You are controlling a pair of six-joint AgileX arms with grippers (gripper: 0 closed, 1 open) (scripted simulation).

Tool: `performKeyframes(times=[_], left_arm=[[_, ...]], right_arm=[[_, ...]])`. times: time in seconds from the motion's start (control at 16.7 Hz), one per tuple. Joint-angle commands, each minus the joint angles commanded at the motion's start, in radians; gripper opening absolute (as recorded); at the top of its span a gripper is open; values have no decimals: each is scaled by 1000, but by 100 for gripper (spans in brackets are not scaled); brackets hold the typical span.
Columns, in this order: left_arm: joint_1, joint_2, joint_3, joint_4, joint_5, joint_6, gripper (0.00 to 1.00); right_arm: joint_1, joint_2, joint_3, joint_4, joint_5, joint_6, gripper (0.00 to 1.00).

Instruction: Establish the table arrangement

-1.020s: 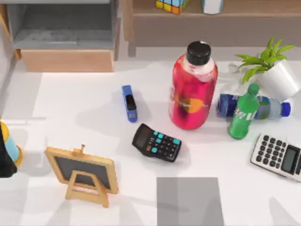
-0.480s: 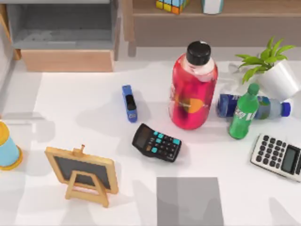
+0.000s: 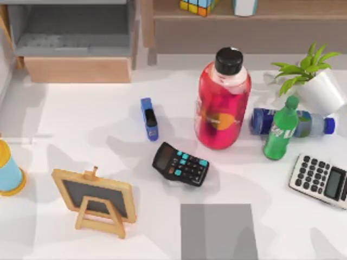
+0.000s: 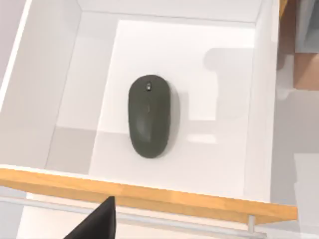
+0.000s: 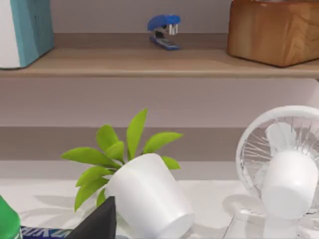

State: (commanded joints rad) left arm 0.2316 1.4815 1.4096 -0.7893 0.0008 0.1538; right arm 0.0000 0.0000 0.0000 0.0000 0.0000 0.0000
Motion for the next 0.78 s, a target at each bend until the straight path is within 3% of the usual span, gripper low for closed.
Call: performKeyframes(times=[0.42,0.78], left_arm=[[82,685,649,-337,8,50,100],[102,1066,1013,-524,21,69,100]], right_arm=[[0,0,0,0,0,0,100],[0,0,0,0,0,0,100]])
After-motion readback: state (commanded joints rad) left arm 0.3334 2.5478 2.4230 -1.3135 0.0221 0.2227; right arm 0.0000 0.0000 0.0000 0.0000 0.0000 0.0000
